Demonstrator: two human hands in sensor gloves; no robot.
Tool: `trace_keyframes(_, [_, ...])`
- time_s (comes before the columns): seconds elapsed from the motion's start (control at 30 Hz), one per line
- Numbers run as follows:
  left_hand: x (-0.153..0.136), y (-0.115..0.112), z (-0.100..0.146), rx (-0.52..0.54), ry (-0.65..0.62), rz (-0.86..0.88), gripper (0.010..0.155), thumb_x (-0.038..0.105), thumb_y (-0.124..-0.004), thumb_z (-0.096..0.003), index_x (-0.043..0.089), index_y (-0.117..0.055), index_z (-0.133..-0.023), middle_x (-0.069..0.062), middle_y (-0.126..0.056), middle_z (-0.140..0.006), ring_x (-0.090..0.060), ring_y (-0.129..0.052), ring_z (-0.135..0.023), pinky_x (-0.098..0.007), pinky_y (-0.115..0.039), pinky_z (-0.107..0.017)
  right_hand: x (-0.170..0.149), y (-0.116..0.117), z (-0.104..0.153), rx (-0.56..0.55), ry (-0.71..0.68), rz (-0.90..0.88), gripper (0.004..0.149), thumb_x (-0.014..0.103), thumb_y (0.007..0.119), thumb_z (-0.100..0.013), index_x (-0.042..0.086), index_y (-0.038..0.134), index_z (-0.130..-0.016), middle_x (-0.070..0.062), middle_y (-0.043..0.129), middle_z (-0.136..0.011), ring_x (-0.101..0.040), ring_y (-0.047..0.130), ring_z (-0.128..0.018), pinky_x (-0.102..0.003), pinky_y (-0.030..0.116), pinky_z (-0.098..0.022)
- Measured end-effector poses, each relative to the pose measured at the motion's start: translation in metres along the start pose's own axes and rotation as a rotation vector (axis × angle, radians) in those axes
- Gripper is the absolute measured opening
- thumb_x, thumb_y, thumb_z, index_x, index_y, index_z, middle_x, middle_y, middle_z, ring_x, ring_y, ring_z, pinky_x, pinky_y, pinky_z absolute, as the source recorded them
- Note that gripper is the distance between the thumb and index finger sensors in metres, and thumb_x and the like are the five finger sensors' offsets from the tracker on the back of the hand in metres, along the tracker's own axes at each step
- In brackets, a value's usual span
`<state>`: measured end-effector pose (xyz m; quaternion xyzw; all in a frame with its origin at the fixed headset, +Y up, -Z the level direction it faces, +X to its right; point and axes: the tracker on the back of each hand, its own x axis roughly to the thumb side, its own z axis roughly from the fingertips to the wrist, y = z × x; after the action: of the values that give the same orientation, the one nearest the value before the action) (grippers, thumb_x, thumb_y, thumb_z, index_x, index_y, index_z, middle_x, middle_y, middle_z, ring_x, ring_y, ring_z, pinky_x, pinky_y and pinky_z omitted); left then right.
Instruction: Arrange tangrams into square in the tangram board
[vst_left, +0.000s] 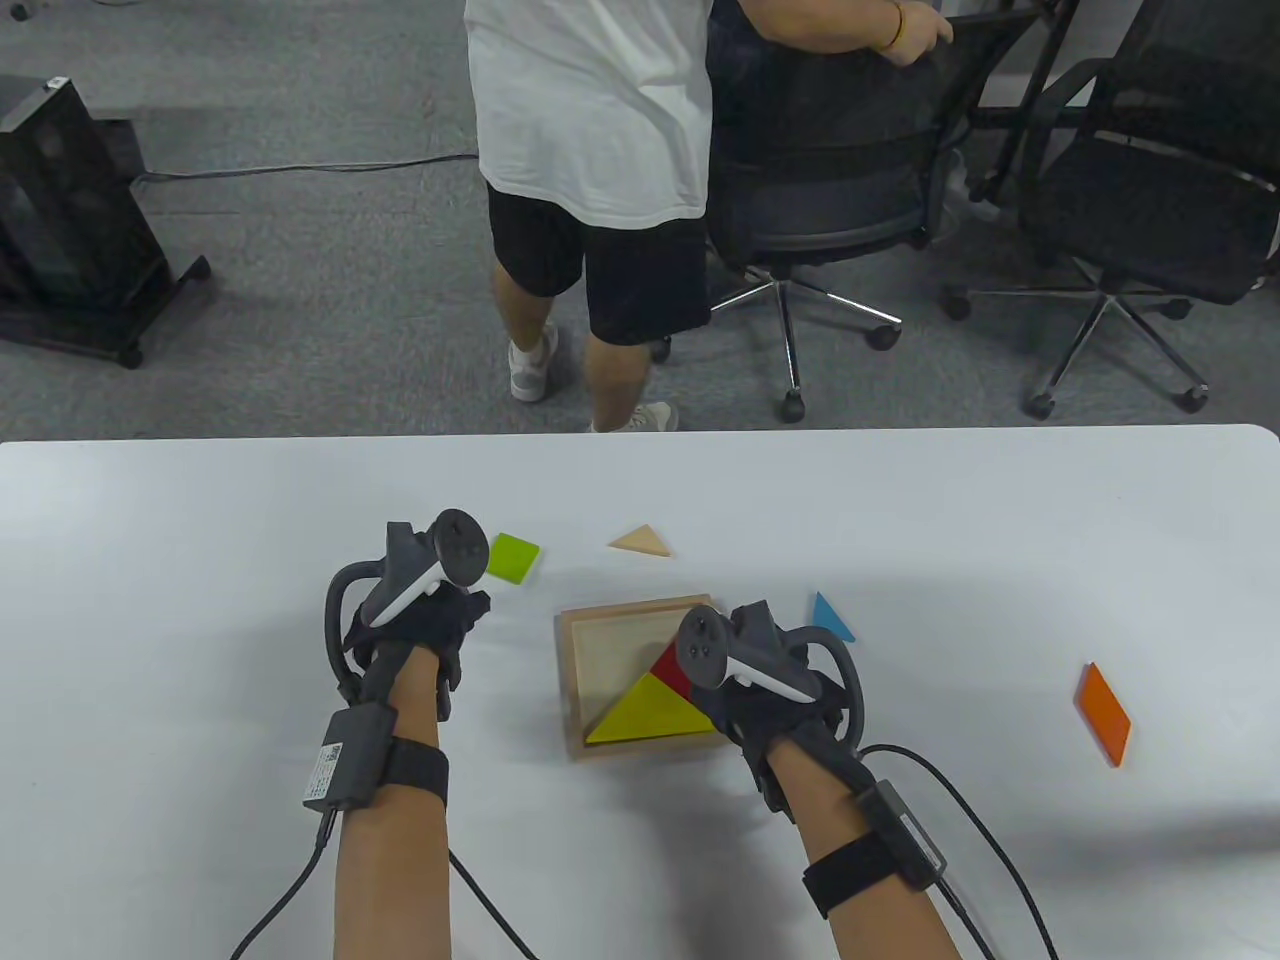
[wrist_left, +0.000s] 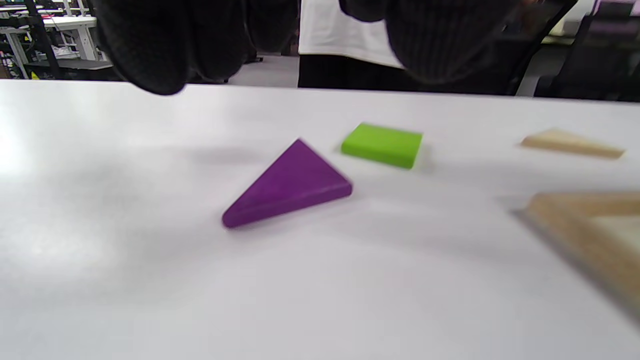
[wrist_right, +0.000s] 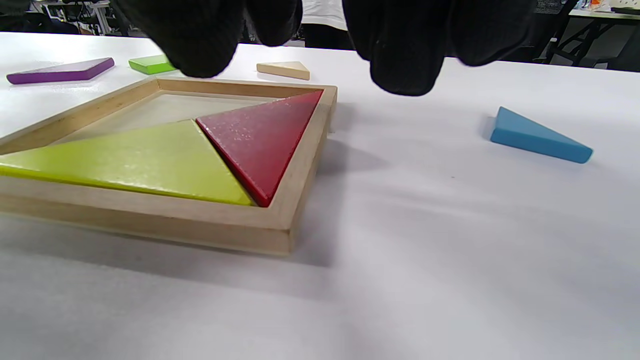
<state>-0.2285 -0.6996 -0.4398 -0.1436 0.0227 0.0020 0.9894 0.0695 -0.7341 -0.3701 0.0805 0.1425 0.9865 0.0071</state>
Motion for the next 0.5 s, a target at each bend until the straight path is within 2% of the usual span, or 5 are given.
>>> trace_keyframes(0.5, [0.003,-0.038,-0.033,-0.168,0.007,-0.11,0.073,0.038,-0.076,-0.0531,0.032,-0.039,-0.115,-0.032,-0.042,-0.118,-0.057,-0.065,-0.101,-0.063,-0.077,-0.063,-0.014,0.004,0.0,0.015,0.035,-0.027,0.07,0.041,0.074,-0.052,0.023,0.046,-0.113,-0.027,0.043,-0.115,-0.05,0.069,-0.094,-0.071,0.052,-0.074])
